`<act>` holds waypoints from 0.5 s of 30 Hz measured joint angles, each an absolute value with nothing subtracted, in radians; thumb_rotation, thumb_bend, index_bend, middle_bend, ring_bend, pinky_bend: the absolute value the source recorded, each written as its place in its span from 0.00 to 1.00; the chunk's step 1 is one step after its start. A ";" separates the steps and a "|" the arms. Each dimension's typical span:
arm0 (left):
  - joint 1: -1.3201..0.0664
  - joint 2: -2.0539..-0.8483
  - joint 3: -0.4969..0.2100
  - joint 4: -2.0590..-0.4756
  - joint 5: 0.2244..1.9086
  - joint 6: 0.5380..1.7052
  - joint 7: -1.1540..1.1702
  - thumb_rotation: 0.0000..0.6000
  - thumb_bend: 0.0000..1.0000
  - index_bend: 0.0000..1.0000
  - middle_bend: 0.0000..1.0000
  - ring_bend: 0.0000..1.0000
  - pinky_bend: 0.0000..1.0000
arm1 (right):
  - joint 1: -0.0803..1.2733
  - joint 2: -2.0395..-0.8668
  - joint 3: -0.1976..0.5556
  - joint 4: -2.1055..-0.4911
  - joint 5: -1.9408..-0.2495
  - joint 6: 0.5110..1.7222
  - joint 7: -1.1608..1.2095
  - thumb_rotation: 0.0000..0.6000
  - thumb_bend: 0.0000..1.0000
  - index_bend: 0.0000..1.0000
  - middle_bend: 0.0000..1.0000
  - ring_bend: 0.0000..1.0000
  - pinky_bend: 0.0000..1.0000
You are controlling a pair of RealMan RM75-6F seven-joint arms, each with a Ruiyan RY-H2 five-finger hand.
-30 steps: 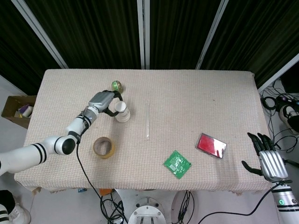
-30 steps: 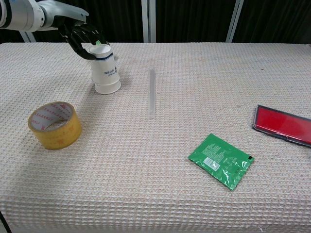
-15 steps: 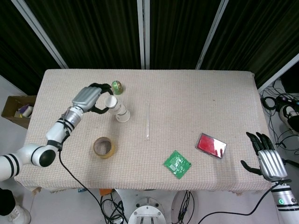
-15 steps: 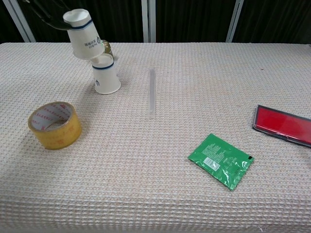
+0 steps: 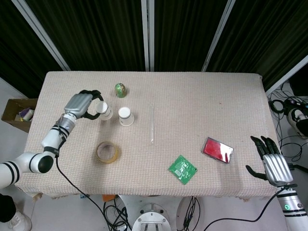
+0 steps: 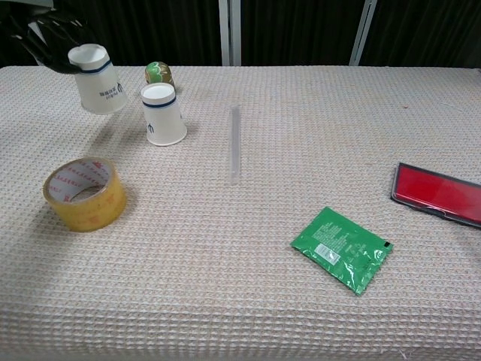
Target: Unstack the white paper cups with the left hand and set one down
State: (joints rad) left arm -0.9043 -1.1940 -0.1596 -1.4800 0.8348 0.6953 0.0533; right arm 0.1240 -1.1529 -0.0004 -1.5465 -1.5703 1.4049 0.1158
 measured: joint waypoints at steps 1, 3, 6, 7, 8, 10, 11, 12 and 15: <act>-0.907 -1.212 -0.157 -1.459 0.829 0.688 0.055 1.00 0.36 0.37 0.16 0.15 0.12 | 0.122 -1.151 0.000 -1.549 -1.569 1.407 0.114 1.00 0.18 0.03 0.13 0.00 0.01; -0.914 -1.253 -0.154 -1.415 0.817 0.668 0.055 1.00 0.36 0.37 0.16 0.15 0.12 | 0.120 -1.149 0.000 -1.551 -1.566 1.408 0.112 1.00 0.18 0.03 0.13 0.00 0.01; -0.924 -1.292 -0.152 -1.369 0.806 0.639 0.053 1.00 0.35 0.37 0.16 0.15 0.12 | 0.119 -1.147 0.000 -1.554 -1.561 1.407 0.110 1.00 0.18 0.03 0.13 0.00 0.01; -0.926 -1.301 -0.151 -1.359 0.804 0.634 0.053 1.00 0.35 0.37 0.16 0.15 0.12 | 0.119 -1.147 0.000 -1.554 -1.561 1.406 0.109 1.00 0.18 0.03 0.13 0.00 0.01; -0.929 -1.311 -0.151 -1.347 0.801 0.629 0.053 1.00 0.35 0.37 0.16 0.15 0.12 | 0.119 -1.148 -0.001 -1.554 -1.561 1.405 0.109 1.00 0.18 0.03 0.13 0.00 0.01; -0.932 -1.324 -0.151 -1.332 0.797 0.623 0.053 1.00 0.34 0.35 0.16 0.15 0.12 | 0.120 -1.148 0.000 -1.554 -1.560 1.403 0.108 1.00 0.18 0.03 0.13 0.00 0.01; -0.932 -1.330 -0.151 -1.325 0.795 0.622 0.054 1.00 0.34 0.33 0.16 0.15 0.12 | 0.120 -1.148 0.000 -1.555 -1.559 1.403 0.107 1.00 0.18 0.03 0.13 0.00 0.01; -0.932 -1.333 -0.150 -1.322 0.795 0.624 0.056 1.00 0.33 0.31 0.16 0.15 0.12 | 0.120 -1.148 0.000 -1.555 -1.559 1.402 0.107 1.00 0.18 0.03 0.13 0.00 0.01; -0.930 -1.332 -0.147 -1.328 0.796 0.636 0.068 1.00 0.30 0.23 0.16 0.15 0.12 | 0.121 -1.146 0.001 -1.557 -1.560 1.402 0.106 1.00 0.18 0.03 0.13 0.00 0.01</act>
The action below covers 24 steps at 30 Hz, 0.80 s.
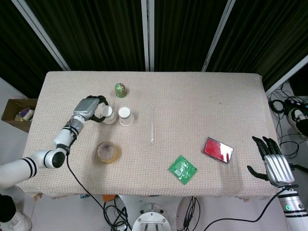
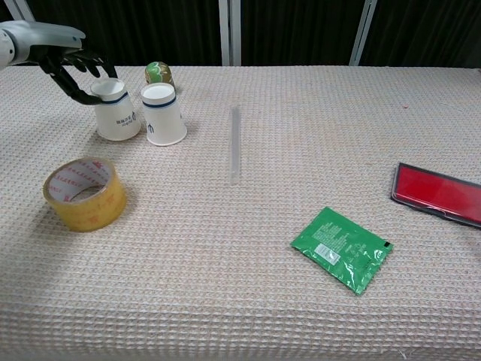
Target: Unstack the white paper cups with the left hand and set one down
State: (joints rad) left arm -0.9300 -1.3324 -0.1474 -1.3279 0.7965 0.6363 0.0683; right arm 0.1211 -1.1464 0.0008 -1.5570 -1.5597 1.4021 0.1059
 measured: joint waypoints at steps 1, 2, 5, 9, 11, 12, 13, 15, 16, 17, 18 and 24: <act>-0.928 -1.330 -0.147 -1.333 0.797 0.640 0.071 1.00 0.29 0.22 0.15 0.15 0.12 | 0.121 -1.146 0.001 -1.558 -1.560 1.402 0.105 1.00 0.18 0.03 0.14 0.00 0.01; -0.926 -1.325 -0.147 -1.342 0.798 0.648 0.073 1.00 0.29 0.21 0.15 0.15 0.12 | 0.122 -1.145 0.001 -1.559 -1.561 1.403 0.105 1.00 0.18 0.03 0.14 0.00 0.01; -0.911 -1.298 -0.148 -1.378 0.808 0.675 0.074 1.00 0.28 0.19 0.15 0.15 0.12 | 0.121 -1.143 0.001 -1.560 -1.565 1.408 0.107 1.00 0.18 0.03 0.14 0.00 0.01; -0.860 -1.229 -0.151 -1.453 0.836 0.755 0.060 1.00 0.28 0.19 0.15 0.15 0.12 | 0.115 -1.136 0.002 -1.558 -1.562 1.416 0.116 1.00 0.18 0.03 0.14 0.00 0.02; -0.823 -1.189 -0.149 -1.495 0.856 0.805 0.051 1.00 0.28 0.19 0.15 0.15 0.12 | 0.113 -1.133 0.002 -1.555 -1.562 1.420 0.120 1.00 0.18 0.03 0.14 0.00 0.02; -0.797 -1.165 -0.146 -1.520 0.871 0.842 0.047 1.00 0.27 0.19 0.15 0.15 0.12 | 0.112 -1.132 0.003 -1.554 -1.562 1.421 0.122 1.00 0.18 0.03 0.14 0.00 0.02; -0.776 -1.149 -0.143 -1.537 0.883 0.873 0.044 1.00 0.26 0.19 0.15 0.15 0.12 | 0.112 -1.131 0.003 -1.552 -1.562 1.424 0.124 1.00 0.18 0.03 0.14 0.00 0.02; -0.724 -1.119 -0.131 -1.570 0.911 0.956 0.045 1.00 0.25 0.19 0.15 0.15 0.12 | 0.111 -1.128 0.005 -1.549 -1.564 1.427 0.127 1.00 0.18 0.03 0.14 0.00 0.02; -0.700 -1.109 -0.124 -1.581 0.922 0.997 0.049 1.00 0.25 0.19 0.15 0.15 0.12 | 0.111 -1.126 0.006 -1.548 -1.564 1.428 0.129 1.00 0.18 0.03 0.14 0.00 0.02; -0.666 -1.099 -0.113 -1.593 0.938 1.056 0.060 1.00 0.25 0.20 0.15 0.15 0.12 | 0.111 -1.126 0.007 -1.547 -1.564 1.428 0.132 1.00 0.18 0.03 0.14 0.00 0.02; -0.639 -1.093 -0.104 -1.599 0.950 1.103 0.070 1.00 0.24 0.20 0.15 0.15 0.11 | 0.112 -1.125 0.008 -1.546 -1.562 1.428 0.136 1.00 0.18 0.03 0.14 0.00 0.02; -0.419 -1.102 -0.022 -1.593 1.066 1.437 0.119 1.00 0.24 0.21 0.15 0.15 0.11 | 0.119 -1.125 0.013 -1.545 -1.561 1.421 0.132 1.00 0.18 0.03 0.13 0.00 0.02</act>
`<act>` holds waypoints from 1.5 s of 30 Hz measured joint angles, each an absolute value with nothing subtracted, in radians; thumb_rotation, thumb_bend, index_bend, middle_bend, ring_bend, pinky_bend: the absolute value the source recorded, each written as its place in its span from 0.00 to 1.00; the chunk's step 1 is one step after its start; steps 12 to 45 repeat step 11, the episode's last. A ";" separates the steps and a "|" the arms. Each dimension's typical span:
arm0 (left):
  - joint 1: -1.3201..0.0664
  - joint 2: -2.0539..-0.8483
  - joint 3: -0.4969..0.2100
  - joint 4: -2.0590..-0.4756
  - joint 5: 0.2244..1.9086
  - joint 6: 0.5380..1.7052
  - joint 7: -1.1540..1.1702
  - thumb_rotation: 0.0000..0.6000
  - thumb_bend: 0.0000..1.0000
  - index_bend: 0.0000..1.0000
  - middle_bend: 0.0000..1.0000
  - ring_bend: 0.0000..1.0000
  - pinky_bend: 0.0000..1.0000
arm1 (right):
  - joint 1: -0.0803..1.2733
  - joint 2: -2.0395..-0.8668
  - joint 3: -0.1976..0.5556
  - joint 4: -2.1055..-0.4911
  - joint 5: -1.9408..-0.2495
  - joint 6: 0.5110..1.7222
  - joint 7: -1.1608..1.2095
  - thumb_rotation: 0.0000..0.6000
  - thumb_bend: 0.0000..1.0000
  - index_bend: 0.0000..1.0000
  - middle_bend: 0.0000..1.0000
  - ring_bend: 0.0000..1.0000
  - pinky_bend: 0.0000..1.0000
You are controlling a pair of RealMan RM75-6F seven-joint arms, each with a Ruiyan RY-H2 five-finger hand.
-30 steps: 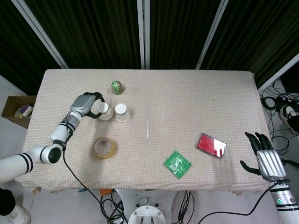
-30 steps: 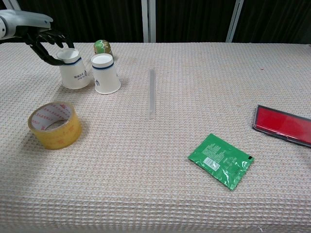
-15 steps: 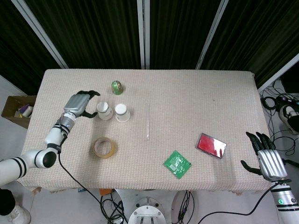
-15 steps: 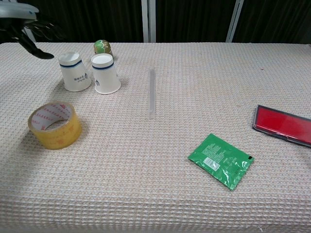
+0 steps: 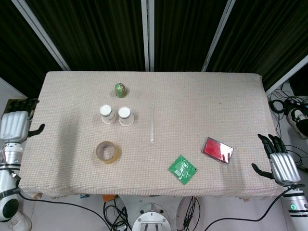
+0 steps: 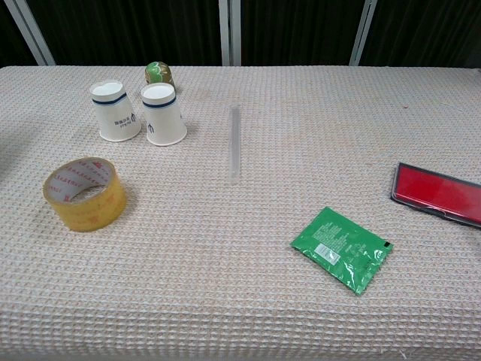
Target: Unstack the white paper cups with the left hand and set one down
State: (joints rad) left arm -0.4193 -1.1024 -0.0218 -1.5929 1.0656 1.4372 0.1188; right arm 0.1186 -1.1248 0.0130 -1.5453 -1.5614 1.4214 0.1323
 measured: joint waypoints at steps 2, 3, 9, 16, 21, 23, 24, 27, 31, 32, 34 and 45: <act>-0.333 -1.119 0.015 -1.576 1.137 1.540 0.119 1.00 0.24 0.21 0.15 0.15 0.11 | 0.121 -1.123 0.013 -1.555 -1.571 1.424 0.128 1.00 0.18 0.03 0.12 0.00 0.02; -0.297 -1.127 0.031 -1.570 1.170 1.577 0.117 1.00 0.24 0.21 0.15 0.15 0.11 | 0.122 -1.122 0.014 -1.559 -1.575 1.426 0.126 1.00 0.18 0.03 0.12 0.00 0.02; -0.136 -1.146 0.139 -1.591 1.330 1.696 0.112 1.00 0.24 0.21 0.15 0.15 0.11 | 0.128 -1.121 0.014 -1.573 -1.589 1.430 0.105 1.00 0.19 0.03 0.11 0.00 0.02; -0.113 -1.143 0.153 -1.617 1.357 1.700 0.108 1.00 0.24 0.21 0.15 0.15 0.11 | 0.132 -1.120 0.015 -1.579 -1.593 1.430 0.096 1.00 0.19 0.03 0.11 0.00 0.02; -0.113 -1.143 0.153 -1.617 1.357 1.700 0.108 1.00 0.24 0.21 0.15 0.15 0.11 | 0.132 -1.120 0.015 -1.579 -1.593 1.430 0.096 1.00 0.19 0.03 0.11 0.00 0.02; -0.113 -1.143 0.153 -1.617 1.357 1.700 0.108 1.00 0.24 0.21 0.15 0.15 0.11 | 0.132 -1.120 0.015 -1.579 -1.593 1.430 0.096 1.00 0.19 0.03 0.11 0.00 0.02; -0.113 -1.143 0.153 -1.617 1.357 1.700 0.108 1.00 0.24 0.21 0.15 0.15 0.11 | 0.132 -1.120 0.015 -1.579 -1.593 1.430 0.096 1.00 0.19 0.03 0.11 0.00 0.02; -0.113 -1.143 0.153 -1.617 1.357 1.700 0.108 1.00 0.24 0.21 0.15 0.15 0.11 | 0.132 -1.120 0.015 -1.579 -1.593 1.430 0.096 1.00 0.19 0.03 0.11 0.00 0.02; -0.113 -1.143 0.153 -1.617 1.357 1.700 0.108 1.00 0.24 0.21 0.15 0.15 0.11 | 0.132 -1.120 0.015 -1.579 -1.593 1.430 0.096 1.00 0.19 0.03 0.11 0.00 0.02; -0.113 -1.143 0.153 -1.617 1.357 1.700 0.108 1.00 0.24 0.21 0.15 0.15 0.11 | 0.132 -1.120 0.015 -1.579 -1.593 1.430 0.096 1.00 0.19 0.03 0.11 0.00 0.02; -0.113 -1.143 0.153 -1.617 1.357 1.700 0.108 1.00 0.24 0.21 0.15 0.15 0.11 | 0.132 -1.120 0.015 -1.579 -1.593 1.430 0.096 1.00 0.19 0.03 0.11 0.00 0.02; -0.113 -1.143 0.153 -1.617 1.357 1.700 0.108 1.00 0.24 0.21 0.15 0.15 0.11 | 0.132 -1.120 0.015 -1.579 -1.593 1.430 0.096 1.00 0.19 0.03 0.11 0.00 0.02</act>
